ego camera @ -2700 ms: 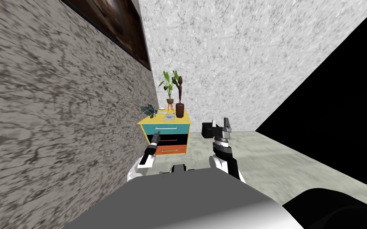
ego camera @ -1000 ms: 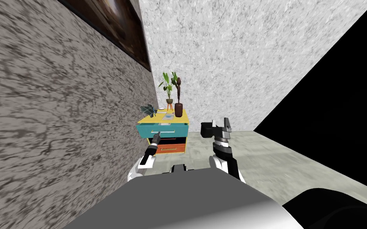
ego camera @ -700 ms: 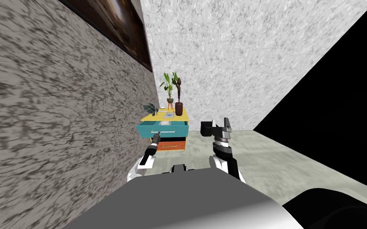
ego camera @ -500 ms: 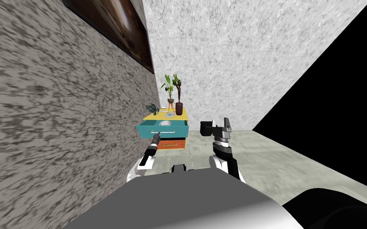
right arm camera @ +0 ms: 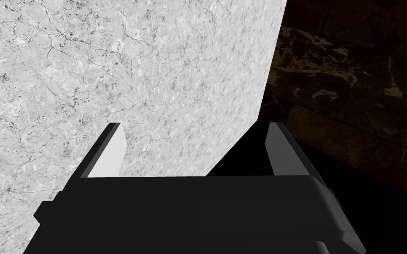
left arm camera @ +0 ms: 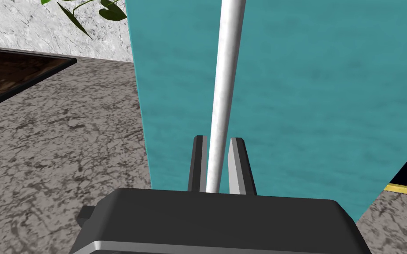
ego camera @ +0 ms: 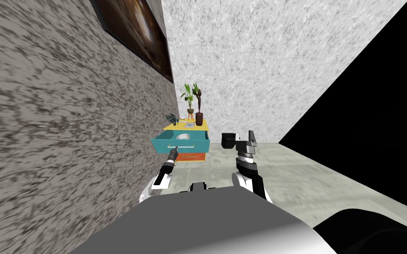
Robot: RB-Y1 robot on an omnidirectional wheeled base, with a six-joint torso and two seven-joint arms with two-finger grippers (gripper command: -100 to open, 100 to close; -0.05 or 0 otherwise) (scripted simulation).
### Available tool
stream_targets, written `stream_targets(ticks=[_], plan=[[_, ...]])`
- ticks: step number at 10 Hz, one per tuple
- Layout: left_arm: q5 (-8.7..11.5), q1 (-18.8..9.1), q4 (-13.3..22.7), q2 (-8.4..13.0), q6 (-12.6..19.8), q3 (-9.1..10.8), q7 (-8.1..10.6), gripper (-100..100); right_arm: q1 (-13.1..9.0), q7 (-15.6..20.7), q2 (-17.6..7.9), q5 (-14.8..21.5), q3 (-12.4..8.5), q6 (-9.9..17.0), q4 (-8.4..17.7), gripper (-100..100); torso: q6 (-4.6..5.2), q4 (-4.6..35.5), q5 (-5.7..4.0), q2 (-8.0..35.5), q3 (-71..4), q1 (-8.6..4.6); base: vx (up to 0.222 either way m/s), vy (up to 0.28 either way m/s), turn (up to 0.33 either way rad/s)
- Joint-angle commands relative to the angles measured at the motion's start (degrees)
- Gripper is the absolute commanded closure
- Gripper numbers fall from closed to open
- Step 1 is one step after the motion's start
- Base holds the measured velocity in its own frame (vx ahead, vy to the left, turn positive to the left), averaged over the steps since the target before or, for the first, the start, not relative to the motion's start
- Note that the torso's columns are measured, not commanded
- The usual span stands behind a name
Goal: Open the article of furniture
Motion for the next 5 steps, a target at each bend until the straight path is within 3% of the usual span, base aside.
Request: stream_targets(ticks=[1,5], plan=[[0.3,-1.7,-2.0,0.7,3.6,0.26,0.5,-100,0.0,0.0,0.0,0.0,0.0,0.0,0.0,0,0.04,-0.1,0.0,-0.3,-0.2,-0.06,-0.039,-0.009,-0.001],[0.6,-3.9,-4.6,1.7,8.3,0.6,1.17,-100,0.0,0.0,0.0,0.0,0.0,0.0,0.0,0,0.09,-0.1,0.04,-0.3,-0.2,-0.02,-0.022,-0.009,0.002]])
